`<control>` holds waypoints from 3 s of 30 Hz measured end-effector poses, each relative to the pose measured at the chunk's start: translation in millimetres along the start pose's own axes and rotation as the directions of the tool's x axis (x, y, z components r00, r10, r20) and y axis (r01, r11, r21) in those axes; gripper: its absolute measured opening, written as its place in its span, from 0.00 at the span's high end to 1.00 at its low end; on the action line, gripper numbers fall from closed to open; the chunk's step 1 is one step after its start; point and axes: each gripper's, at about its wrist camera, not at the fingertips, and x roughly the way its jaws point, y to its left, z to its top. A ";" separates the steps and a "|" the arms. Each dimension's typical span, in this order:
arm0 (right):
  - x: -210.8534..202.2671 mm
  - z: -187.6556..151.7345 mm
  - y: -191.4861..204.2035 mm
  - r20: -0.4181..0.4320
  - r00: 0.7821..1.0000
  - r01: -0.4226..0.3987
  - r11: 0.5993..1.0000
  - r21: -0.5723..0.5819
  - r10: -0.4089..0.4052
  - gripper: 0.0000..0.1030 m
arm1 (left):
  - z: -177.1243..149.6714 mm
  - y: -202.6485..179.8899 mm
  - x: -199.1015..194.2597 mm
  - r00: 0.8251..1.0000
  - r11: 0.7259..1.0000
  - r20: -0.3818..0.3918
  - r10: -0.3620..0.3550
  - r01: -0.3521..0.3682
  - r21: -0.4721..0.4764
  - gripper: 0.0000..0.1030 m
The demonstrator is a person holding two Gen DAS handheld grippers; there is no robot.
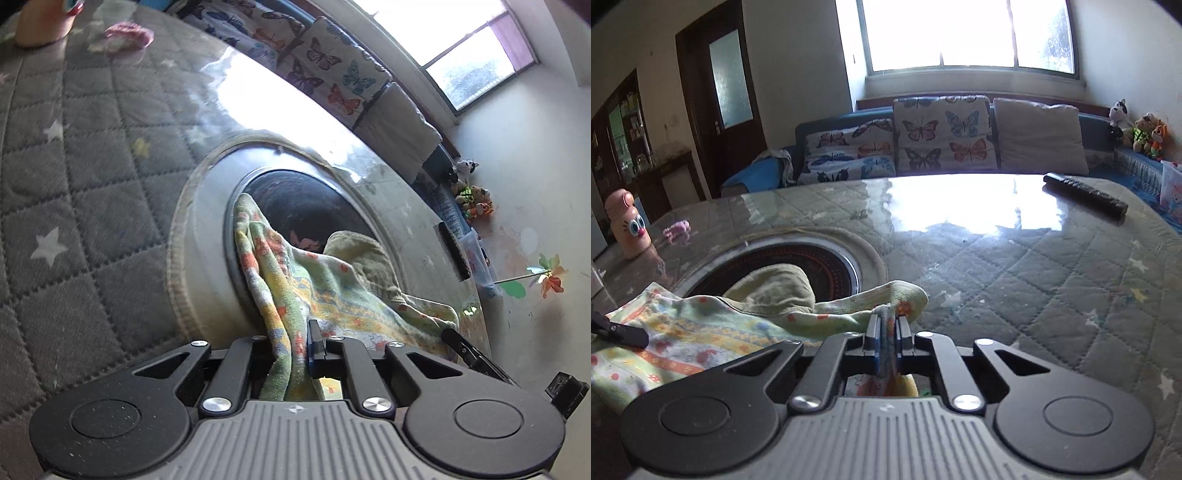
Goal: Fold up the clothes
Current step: 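Lift the shirt edge with both grippers and fold it over the shirt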
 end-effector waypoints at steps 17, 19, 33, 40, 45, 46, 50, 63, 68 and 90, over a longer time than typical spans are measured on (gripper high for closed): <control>-76.8 -46.2 -82.2 -0.027 0.982 0.191 0.971 0.140 -0.190 0.94 | -36.7 -67.9 56.8 0.981 0.982 -0.186 -0.056 0.089 0.169 0.90; -74.0 -51.5 -88.5 -0.040 0.981 0.193 0.968 0.163 -0.189 0.91 | -38.3 -70.9 57.6 0.982 0.978 -0.186 -0.041 0.078 0.191 0.90; -65.3 -69.5 -94.8 -0.052 0.987 0.162 0.956 0.245 -0.154 0.90 | -40.3 -86.4 59.9 0.985 0.958 -0.169 0.021 0.029 0.285 0.90; -79.8 -65.2 -97.1 0.000 0.986 0.160 0.952 0.262 -0.166 0.94 | -34.9 -118.4 55.6 0.992 0.927 -0.127 0.027 0.022 0.375 0.91; -96.7 -52.5 -109.4 0.051 0.976 0.192 0.946 0.262 -0.212 0.94 | -32.6 -148.6 67.6 0.992 0.903 -0.125 0.009 0.046 0.427 0.91; -99.1 -49.9 -112.6 0.058 0.973 0.200 0.944 0.261 -0.222 0.94 | -32.8 -154.8 71.8 0.992 0.899 -0.127 0.008 0.049 0.436 0.91; -108.1 -41.1 -128.6 0.079 0.958 0.249 0.933 0.261 -0.277 0.95 | -34.0 -185.0 94.8 0.990 0.879 -0.142 -0.003 0.071 0.471 0.91; -121.7 -25.4 -190.1 0.081 0.896 0.394 0.867 0.305 -0.436 0.95 | -45.6 -269.5 161.7 0.982 0.798 -0.189 0.002 0.113 0.592 0.91; -121.2 -26.5 -205.3 0.069 0.883 0.421 0.849 0.319 -0.464 0.95 | -54.1 -289.2 177.0 0.982 0.763 -0.188 0.017 0.109 0.637 0.91; -105.0 -43.2 -226.4 -0.037 0.869 0.475 0.808 0.348 -0.494 0.94 | -71.8 -290.2 210.1 0.974 0.716 -0.206 0.095 0.077 0.694 0.89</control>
